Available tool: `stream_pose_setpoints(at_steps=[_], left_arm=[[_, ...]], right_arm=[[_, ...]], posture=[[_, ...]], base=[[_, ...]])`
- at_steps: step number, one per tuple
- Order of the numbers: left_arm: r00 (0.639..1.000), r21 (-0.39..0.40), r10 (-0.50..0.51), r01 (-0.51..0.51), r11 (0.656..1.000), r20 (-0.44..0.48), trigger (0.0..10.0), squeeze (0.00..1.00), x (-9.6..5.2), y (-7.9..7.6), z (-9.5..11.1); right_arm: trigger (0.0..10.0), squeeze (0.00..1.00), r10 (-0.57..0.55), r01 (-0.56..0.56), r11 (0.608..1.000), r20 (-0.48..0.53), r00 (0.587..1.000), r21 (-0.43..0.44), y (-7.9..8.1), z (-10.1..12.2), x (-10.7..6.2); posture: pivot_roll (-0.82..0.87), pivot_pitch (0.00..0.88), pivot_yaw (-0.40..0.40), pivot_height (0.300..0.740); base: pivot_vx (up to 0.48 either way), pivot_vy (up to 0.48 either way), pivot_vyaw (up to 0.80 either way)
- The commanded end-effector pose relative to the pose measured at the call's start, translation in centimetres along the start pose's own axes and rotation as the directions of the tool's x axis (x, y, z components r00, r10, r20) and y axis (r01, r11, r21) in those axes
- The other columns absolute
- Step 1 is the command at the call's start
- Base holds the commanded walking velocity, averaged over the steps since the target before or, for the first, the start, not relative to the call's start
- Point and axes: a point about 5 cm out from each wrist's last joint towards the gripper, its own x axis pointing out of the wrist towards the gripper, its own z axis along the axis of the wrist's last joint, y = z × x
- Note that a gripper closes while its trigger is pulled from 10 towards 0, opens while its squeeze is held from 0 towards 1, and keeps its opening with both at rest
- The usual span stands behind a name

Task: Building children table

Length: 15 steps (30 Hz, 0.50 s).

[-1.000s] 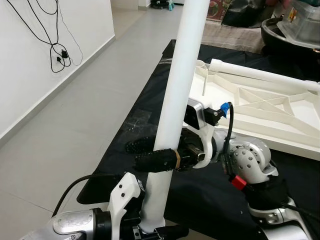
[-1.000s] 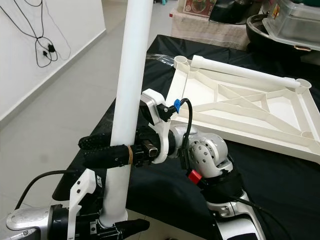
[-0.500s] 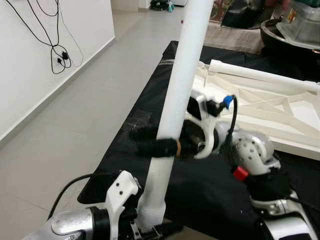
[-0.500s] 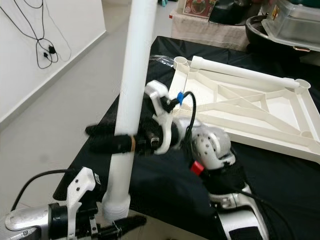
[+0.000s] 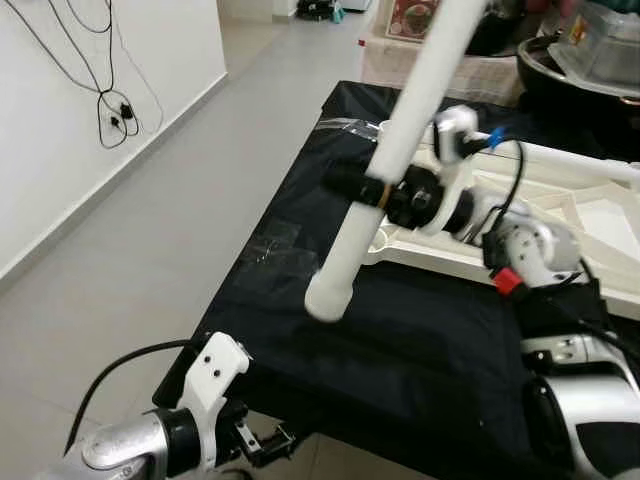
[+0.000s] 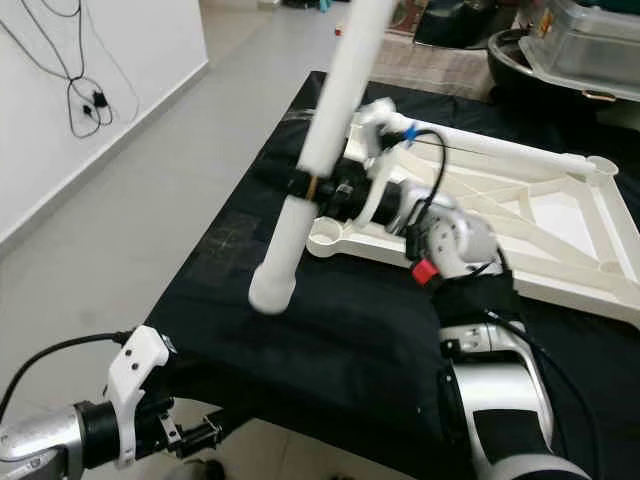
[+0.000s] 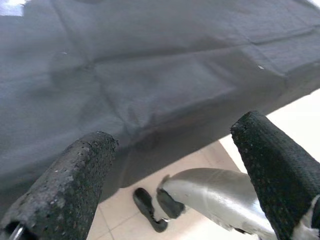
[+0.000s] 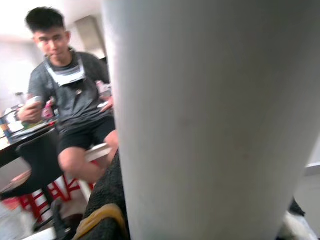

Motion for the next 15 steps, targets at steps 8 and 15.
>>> stream_pose_setpoints(at_steps=[8,15], left_arm=[[0.987,0.02,0.11,-0.114,0.993,0.121,10.0,0.0,1.9,-0.7,0.9],[0.978,0.012,0.119,-0.123,0.992,0.171,10.0,0.0,2.7,-1.4,1.6]], right_arm=[[0.0,0.0,-0.662,0.713,0.659,0.266,0.701,-0.24,-4.9,5.2,0.5],[0.0,0.0,-0.83,0.905,0.258,0.401,0.387,-0.339,-6.0,5.2,-0.9]], posture=[[0.13,0.148,-0.043,0.74],[0.13,0.172,-0.047,0.74]], base=[[0.0,0.0,0.0],[0.0,0.0,0.0]])
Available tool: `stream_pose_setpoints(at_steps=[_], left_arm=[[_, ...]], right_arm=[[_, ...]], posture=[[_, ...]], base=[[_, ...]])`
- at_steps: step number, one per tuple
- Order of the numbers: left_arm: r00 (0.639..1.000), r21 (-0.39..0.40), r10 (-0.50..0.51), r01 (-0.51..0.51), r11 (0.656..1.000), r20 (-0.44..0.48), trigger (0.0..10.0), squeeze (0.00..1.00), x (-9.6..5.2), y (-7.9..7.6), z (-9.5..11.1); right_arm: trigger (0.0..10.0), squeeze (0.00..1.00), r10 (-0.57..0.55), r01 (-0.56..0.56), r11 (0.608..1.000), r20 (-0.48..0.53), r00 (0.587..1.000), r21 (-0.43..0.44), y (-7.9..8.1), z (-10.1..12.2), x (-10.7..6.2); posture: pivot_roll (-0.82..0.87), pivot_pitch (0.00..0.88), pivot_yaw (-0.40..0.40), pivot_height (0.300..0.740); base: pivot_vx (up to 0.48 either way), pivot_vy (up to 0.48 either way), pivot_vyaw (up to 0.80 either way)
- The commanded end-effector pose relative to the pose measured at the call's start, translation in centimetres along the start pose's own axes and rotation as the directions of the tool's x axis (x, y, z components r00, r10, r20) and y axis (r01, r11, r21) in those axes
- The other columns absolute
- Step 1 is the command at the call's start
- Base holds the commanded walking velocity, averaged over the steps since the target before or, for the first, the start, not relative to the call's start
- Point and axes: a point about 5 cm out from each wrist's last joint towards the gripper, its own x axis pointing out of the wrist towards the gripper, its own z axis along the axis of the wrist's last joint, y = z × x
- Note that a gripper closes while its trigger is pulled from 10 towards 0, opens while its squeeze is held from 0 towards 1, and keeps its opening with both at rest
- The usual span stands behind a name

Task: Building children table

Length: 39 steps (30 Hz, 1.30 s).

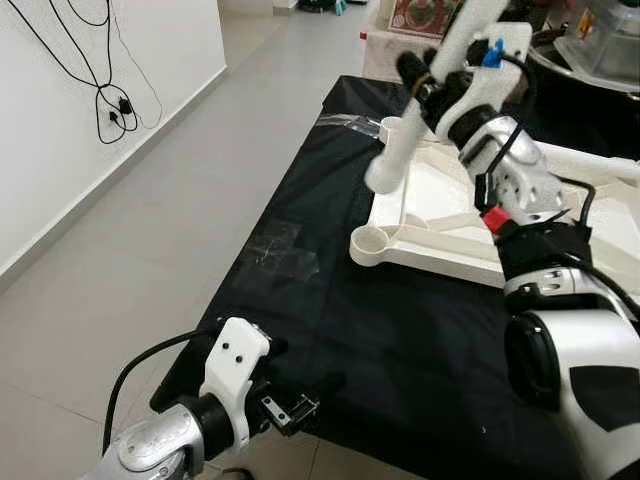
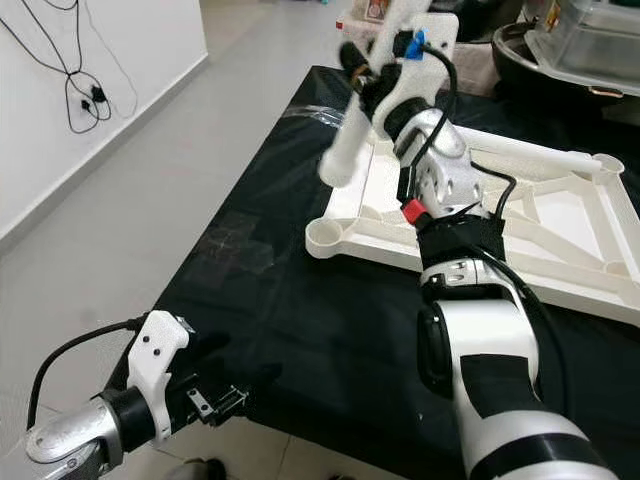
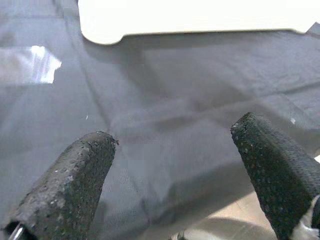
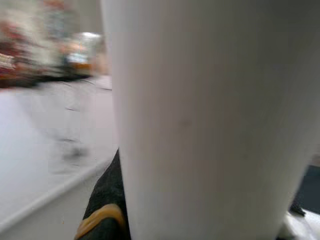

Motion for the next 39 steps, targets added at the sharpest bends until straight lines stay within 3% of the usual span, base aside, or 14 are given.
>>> stream_pose_setpoints(at_steps=[1,9,14,21,24,30,33,36,37,38,39], left_arm=[[1.0,-0.004,0.008,-0.008,1.0,0.01,10.0,0.0,0.3,-0.5,-0.1],[0.998,-0.016,0.004,-0.003,1.0,0.068,10.0,0.0,0.7,-2.1,1.1],[0.995,-0.015,0.007,-0.006,1.0,0.1,10.0,0.0,0.7,-2.9,2.1],[0.994,-0.004,0.013,-0.013,1.0,0.108,10.0,0.0,0.7,-3.1,2.5],[0.994,0.005,0.02,-0.021,1.0,0.103,10.0,0.0,1.0,-2.7,2.3],[0.994,0.029,0.029,-0.033,0.999,0.104,10.0,0.0,1.4,-2.1,2.4],[0.993,0.035,0.039,-0.043,0.998,0.11,10.0,0.0,1.6,-1.6,2.5],[0.993,0.035,0.039,-0.043,0.998,0.11,10.0,0.0,1.6,-1.6,2.5],[0.992,0.042,0.047,-0.052,0.998,0.115,10.0,0.0,1.8,-1.4,2.5],[0.992,0.042,0.047,-0.052,0.998,0.115,10.0,0.0,1.8,-1.4,2.5],[0.992,0.044,0.05,-0.056,0.997,0.116,10.0,0.0,1.9,-1.3,2.5]], right_arm=[[0.0,0.0,-0.144,0.145,0.986,0.019,0.989,-0.085,-0.3,-1.1,-0.2],[0.0,0.0,-0.319,0.323,0.931,0.049,0.946,-0.172,0.9,-3.3,-0.4],[0.0,0.0,-0.327,0.337,0.913,0.081,0.942,-0.231,2.2,-4.0,-0.5],[0.0,0.0,-0.301,0.297,0.933,0.01,0.953,-0.201,2.9,-5.4,-0.7],[0.0,0.0,-0.246,0.235,0.964,-0.082,0.966,-0.127,3.4,-7.0,-1.2],[0.0,0.0,-0.14,0.139,0.99,-0.121,0.983,-0.016,4.9,-7.8,-2.1],[0.0,0.0,0.02,-0.008,0.996,-0.134,0.991,0.092,7.4,-7.9,-4.1],[0.0,0.0,0.02,-0.008,0.996,-0.134,0.991,0.092,7.4,-7.9,-4.1],[0.0,0.0,0.178,-0.159,0.974,-0.117,0.977,0.159,9.6,-7.3,-6.6],[0.0,0.0,0.178,-0.159,0.974,-0.117,0.977,0.159,9.6,-7.3,-6.6],[0.0,0.0,0.249,-0.228,0.956,-0.104,0.963,0.183,10.7,-6.9,-7.9]], posture=[[0.13,0.18,-0.046,0.74],[0.14,0.235,-0.049,0.74],[0.16,0.285,-0.051,0.74],[0.16,0.297,-0.058,0.74],[0.14,0.277,-0.055,0.74],[0.13,0.248,-0.054,0.74],[0.11,0.219,-0.05,0.74],[0.11,0.219,-0.05,0.74],[0.11,0.197,-0.05,0.74],[0.11,0.197,-0.05,0.74],[0.11,0.197,-0.05,0.74]], base=[[0.0,0.0,0.0],[0.0,0.0,0.0],[0.0,0.0,0.0],[0.0,0.0,0.0],[0.0,0.0,0.0],[0.0,0.0,0.0],[0.0,0.0,0.0],[0.0,0.0,0.0],[0.0,0.0,0.0],[0.0,0.0,0.0],[0.0,0.0,0.0]])
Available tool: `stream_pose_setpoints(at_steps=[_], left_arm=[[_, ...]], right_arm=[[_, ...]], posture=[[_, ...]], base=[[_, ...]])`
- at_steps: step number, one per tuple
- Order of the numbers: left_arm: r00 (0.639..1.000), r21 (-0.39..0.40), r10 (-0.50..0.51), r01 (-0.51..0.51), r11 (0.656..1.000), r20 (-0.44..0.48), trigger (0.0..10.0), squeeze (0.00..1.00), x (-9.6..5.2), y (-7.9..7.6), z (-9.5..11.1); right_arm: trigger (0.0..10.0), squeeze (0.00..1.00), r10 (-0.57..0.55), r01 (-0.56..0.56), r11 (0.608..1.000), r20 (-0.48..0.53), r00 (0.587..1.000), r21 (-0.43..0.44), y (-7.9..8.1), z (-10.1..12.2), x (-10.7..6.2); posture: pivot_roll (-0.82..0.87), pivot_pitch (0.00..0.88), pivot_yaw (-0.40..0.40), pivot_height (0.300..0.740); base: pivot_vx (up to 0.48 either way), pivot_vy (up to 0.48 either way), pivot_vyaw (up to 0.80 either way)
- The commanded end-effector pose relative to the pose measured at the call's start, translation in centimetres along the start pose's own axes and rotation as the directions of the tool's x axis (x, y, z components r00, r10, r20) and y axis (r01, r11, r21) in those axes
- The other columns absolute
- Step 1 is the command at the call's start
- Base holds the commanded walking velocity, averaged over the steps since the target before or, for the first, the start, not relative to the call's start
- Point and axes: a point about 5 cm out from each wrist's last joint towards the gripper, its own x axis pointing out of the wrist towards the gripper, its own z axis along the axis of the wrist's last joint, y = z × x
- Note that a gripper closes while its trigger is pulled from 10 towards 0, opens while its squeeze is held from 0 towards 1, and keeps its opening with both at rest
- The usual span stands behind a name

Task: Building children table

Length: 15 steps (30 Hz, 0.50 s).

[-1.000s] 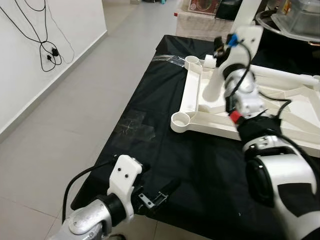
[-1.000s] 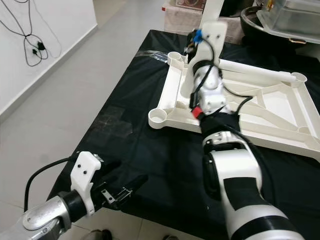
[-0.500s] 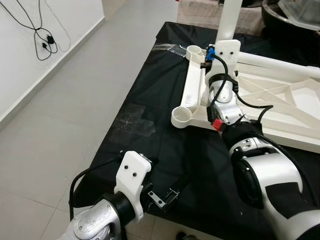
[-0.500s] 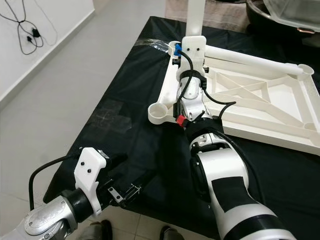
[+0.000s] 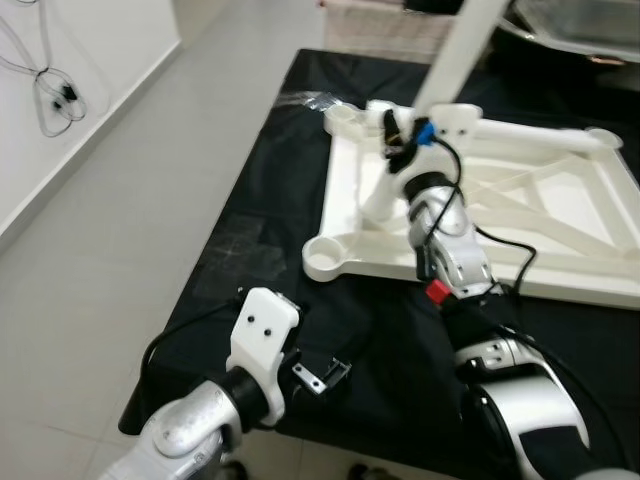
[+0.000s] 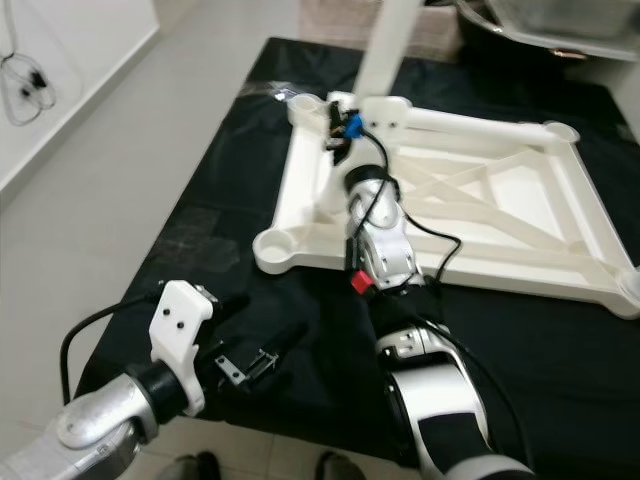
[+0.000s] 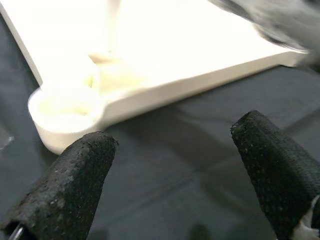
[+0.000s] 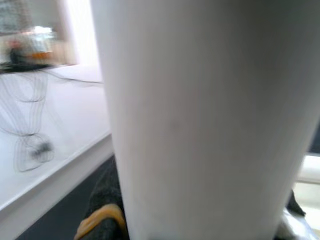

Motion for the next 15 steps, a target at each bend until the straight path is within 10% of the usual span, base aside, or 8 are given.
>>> stream_pose_setpoints(at_steps=[1,6,15], left_arm=[[1.0,0.004,0.001,-0.001,1.0,-0.003,10.0,0.0,0.1,0.0,-0.2],[1.0,0.018,0.0,0.0,1.0,-0.005,10.0,0.0,0.2,0.2,-0.4],[1.0,0.017,-0.009,0.01,1.0,-0.003,10.0,0.0,0.5,-0.1,-0.8]], right_arm=[[0.0,0.0,0.177,-0.167,0.981,-0.105,0.979,0.095,3.5,-1.8,-1.4],[0.0,0.0,0.288,-0.268,0.947,-0.102,0.952,0.176,5.3,-1.1,-3.6],[0.0,0.0,0.216,-0.203,0.959,-0.045,0.975,0.2,4.9,1.1,-2.7]], posture=[[0.11,0.197,-0.05,0.74],[0.1,0.174,-0.047,0.74],[0.1,0.151,-0.053,0.74]], base=[[0.0,0.0,0.0],[0.0,0.0,0.0],[0.0,0.0,0.0]])
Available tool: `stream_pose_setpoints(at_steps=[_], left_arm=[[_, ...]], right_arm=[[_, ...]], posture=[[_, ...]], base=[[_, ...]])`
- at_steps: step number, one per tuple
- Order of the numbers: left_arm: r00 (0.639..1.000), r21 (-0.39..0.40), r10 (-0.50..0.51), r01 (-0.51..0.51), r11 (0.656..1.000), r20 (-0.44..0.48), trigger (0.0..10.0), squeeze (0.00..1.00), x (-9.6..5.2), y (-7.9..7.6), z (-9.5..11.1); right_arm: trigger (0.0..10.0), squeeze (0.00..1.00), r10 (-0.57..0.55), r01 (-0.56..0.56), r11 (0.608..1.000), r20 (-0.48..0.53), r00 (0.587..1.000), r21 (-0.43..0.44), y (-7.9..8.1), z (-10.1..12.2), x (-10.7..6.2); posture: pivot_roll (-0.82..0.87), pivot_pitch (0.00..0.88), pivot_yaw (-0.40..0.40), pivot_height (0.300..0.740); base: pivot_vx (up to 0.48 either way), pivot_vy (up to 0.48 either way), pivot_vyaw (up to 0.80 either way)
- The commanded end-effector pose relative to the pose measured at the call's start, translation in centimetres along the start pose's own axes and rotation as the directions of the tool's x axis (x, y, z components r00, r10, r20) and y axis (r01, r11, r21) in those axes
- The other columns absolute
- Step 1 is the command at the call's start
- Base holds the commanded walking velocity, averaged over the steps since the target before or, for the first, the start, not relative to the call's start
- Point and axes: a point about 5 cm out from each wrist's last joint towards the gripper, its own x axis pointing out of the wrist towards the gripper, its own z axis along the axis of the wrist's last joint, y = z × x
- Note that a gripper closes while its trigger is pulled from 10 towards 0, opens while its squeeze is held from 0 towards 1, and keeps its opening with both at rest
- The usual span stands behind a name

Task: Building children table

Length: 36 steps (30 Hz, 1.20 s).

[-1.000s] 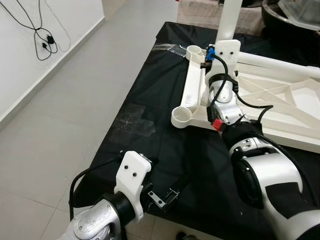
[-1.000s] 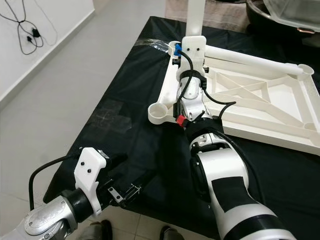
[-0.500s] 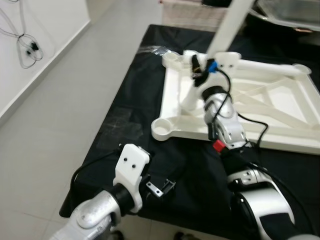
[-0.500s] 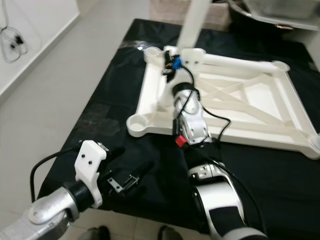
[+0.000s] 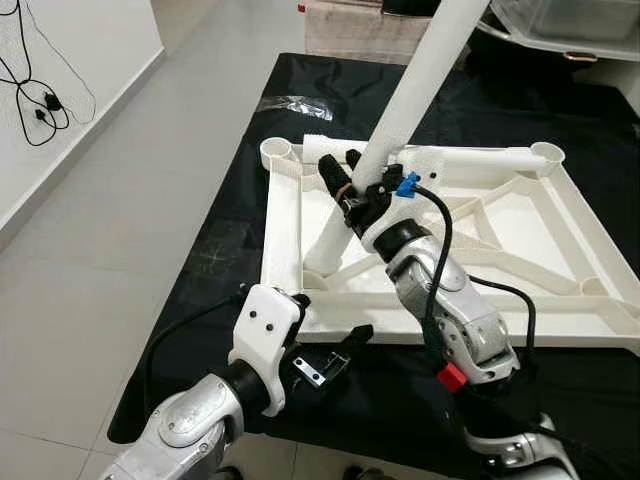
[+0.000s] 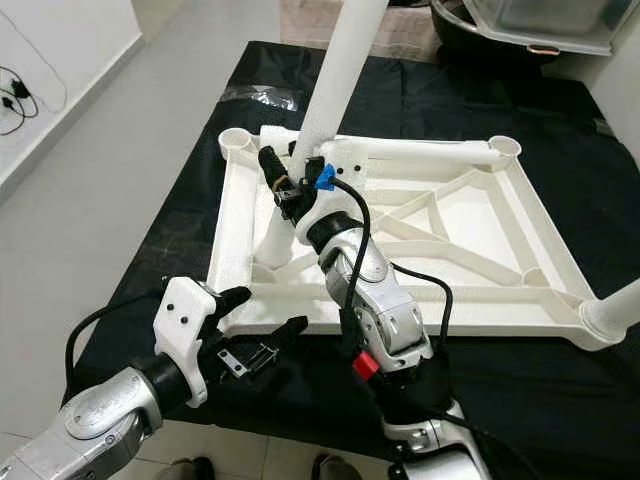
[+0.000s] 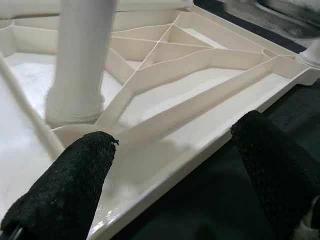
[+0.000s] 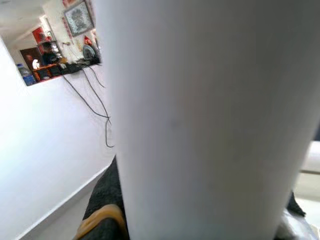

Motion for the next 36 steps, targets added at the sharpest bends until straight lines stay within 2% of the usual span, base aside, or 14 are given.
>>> stream_pose_setpoints(at_steps=[1,2,3,6,7,9,11,14,16,20,28,36], left_arm=[[1.0,-0.006,-0.007,0.006,1.0,-0.022,10.0,0.0,0.0,-0.3,-0.7],[1.0,-0.006,-0.007,0.006,1.0,-0.022,10.0,0.0,0.0,-0.3,-0.7],[1.0,-0.005,-0.01,0.01,1.0,-0.025,10.0,0.0,0.0,-0.5,-0.9],[1.0,-0.005,-0.014,0.014,1.0,-0.027,10.0,0.0,0.0,-0.6,-1.1],[1.0,0.0,-0.002,0.002,1.0,-0.022,10.0,0.0,0.0,-0.8,-1.1],[0.998,0.025,0.058,-0.058,0.998,0.001,10.0,0.0,-0.1,-0.5,-0.9],[0.996,0.039,0.09,-0.091,0.995,0.014,10.0,0.0,-0.2,-0.3,-0.8],[0.962,0.06,0.262,-0.266,0.962,0.075,10.0,0.0,-0.5,1.5,0.0],[0.944,0.062,0.316,-0.322,0.945,0.093,10.0,0.0,-0.6,2.1,0.2],[0.926,0.068,0.355,-0.366,0.928,0.13,10.0,0.0,-0.2,2.7,0.9],[0.912,0.096,0.384,-0.4,0.912,0.145,10.0,0.0,0.0,3.1,0.9],[0.9,0.097,0.41,-0.426,0.9,0.146,10.0,0.0,0.2,3.3,0.8]], right_arm=[[0.0,0.0,-0.012,0.012,1.0,0.032,0.999,0.003,0.4,0.9,0.7],[0.0,0.0,-0.012,0.012,1.0,0.032,0.999,0.003,0.4,0.9,0.7],[1.8,0.0,-0.032,0.032,0.999,0.055,0.998,-0.003,0.1,1.6,1.5],[1.8,0.0,-0.044,0.045,0.999,0.071,0.996,-0.006,-0.2,2.2,2.2],[10.0,0.0,-0.04,0.041,0.999,0.1,0.994,-0.011,-0.6,3.1,2.9],[10.0,0.0,-0.024,0.028,0.999,0.137,0.99,-0.022,-1.4,4.3,3.7],[10.0,0.0,-0.023,0.028,0.999,0.147,0.989,-0.032,-1.7,4.6,3.9],[10.0,0.0,-0.079,0.087,0.995,0.151,0.985,-0.049,-2.8,4.5,3.4],[10.0,0.0,-0.103,0.113,0.992,0.147,0.984,-0.064,-3.0,4.3,3.1],[10.0,0.0,-0.145,0.158,0.984,0.154,0.977,-0.08,-3.3,3.8,2.5],[10.0,0.0,-0.182,0.2,0.974,0.163,0.97,-0.104,-4.0,3.8,2.8],[10.0,0.0,-0.198,0.216,0.972,0.171,0.965,-0.093,-4.1,4.0,2.9]], posture=[[0.1,0.151,-0.053,0.74],[0.1,0.151,-0.053,0.74],[0.11,0.147,-0.057,0.74],[0.11,0.146,-0.059,0.74],[0.12,0.137,-0.061,0.74],[0.13,0.128,-0.062,0.74],[0.13,0.128,-0.062,0.74],[0.13,0.114,-0.06,0.74],[0.13,0.109,-0.06,0.74],[0.13,0.1,-0.058,0.74],[0.12,0.084,-0.056,0.74],[0.12,0.079,-0.058,0.74]], base=[[0.0,0.0,0.0],[0.0,0.0,0.0],[0.0,0.0,0.0],[0.0,0.0,0.0],[0.0,0.0,0.0],[0.0,0.0,0.0],[0.0,0.0,0.0],[0.0,0.0,0.0],[0.0,0.0,0.0],[0.0,0.0,0.13],[0.0,0.0,0.8],[0.0,0.0,0.0]])
